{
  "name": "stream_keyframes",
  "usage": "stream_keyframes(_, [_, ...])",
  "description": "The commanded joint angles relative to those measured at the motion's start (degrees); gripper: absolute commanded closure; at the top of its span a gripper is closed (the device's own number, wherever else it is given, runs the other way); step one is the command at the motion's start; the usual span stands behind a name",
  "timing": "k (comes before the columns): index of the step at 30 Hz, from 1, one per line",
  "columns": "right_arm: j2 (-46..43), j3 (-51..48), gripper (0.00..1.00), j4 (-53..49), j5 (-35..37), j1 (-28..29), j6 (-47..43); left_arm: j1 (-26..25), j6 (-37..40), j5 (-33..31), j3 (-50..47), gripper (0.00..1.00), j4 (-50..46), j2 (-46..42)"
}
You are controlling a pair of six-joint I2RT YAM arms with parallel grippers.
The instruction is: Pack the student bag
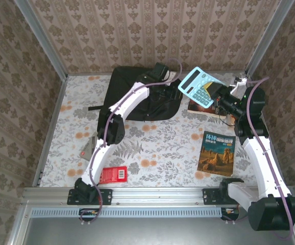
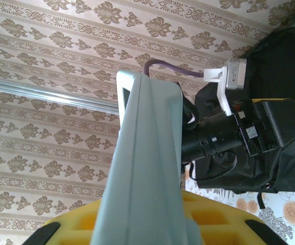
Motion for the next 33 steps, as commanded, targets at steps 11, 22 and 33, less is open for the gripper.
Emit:
stream_keyframes(11, [-2.0, 0.9, 0.74, 2.8, -0.2, -0.1, 0.6, 0.6, -1.8, 0.7, 2.9, 0.89, 0.2, 3.0])
stream_keyframes(22, [-3.3, 0.9, 0.74, -0.5, 1.5, 0.2, -2.6, 2.8, -1.8, 0.4, -4.4, 1.00, 3.2, -8.7])
stream_keyframes(33, [-3.4, 1.8, 0.74, -7.1, 5.1, 0.5, -7.9, 4.2, -2.3, -0.3, -14.0, 1.00, 5.6, -18.4])
